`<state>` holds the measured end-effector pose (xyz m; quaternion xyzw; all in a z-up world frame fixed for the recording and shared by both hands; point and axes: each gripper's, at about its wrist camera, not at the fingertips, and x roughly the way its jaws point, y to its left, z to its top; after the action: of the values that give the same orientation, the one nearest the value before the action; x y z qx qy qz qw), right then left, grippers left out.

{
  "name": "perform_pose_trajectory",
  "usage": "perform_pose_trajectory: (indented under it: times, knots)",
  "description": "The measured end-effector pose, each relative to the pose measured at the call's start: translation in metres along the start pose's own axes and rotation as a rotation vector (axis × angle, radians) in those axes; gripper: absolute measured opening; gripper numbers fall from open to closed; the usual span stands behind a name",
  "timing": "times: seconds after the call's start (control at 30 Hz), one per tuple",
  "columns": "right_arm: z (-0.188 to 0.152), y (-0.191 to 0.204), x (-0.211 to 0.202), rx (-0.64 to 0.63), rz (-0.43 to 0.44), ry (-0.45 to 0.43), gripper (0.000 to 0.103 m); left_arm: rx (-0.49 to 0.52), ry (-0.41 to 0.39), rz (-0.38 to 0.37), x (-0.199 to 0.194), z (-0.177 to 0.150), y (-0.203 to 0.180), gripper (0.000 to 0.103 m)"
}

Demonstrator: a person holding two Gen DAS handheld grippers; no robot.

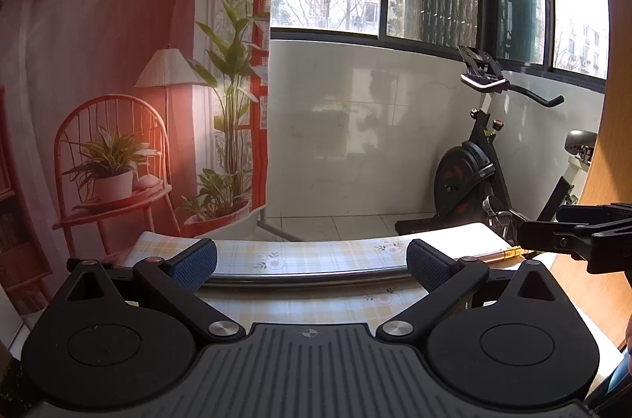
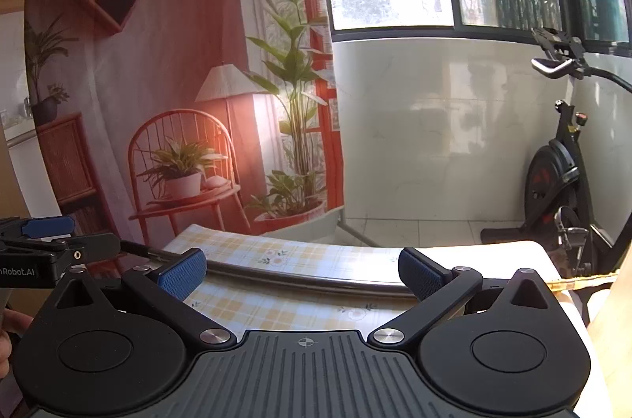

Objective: Organize fruits

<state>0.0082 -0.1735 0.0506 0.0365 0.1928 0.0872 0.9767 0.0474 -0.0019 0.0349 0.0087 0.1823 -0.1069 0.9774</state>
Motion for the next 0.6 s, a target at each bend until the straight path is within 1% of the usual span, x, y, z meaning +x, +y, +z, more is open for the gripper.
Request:
perform_pose_trajectory:
  times: [0.07,0.13,0.2,0.37,0.5,0.6]
  knots:
    - [0.006,-0.005,-0.007,0.026,0.014,-0.015,0.103,0.02,-0.029,0.027,-0.008,0.005,-0.007,0.103]
    - [0.01,-0.007,-0.012,0.033,0.004,-0.03,0.103,0.037,-0.052,0.052,-0.014,0.01,-0.013,0.103]
    - [0.012,-0.008,-0.016,0.035,-0.006,-0.038,0.103,0.045,-0.059,0.062,-0.018,0.013,-0.017,0.103]
    - [0.012,-0.012,-0.024,0.048,-0.018,-0.051,0.103,0.054,-0.078,0.056,-0.027,0.018,-0.022,0.103]
    - [0.012,-0.011,-0.024,0.049,-0.027,-0.052,0.103,0.025,-0.073,0.04,-0.03,0.019,-0.02,0.103]
    - [0.012,-0.011,-0.024,0.05,-0.031,-0.053,0.103,0.009,-0.072,0.043,-0.03,0.019,-0.015,0.103]
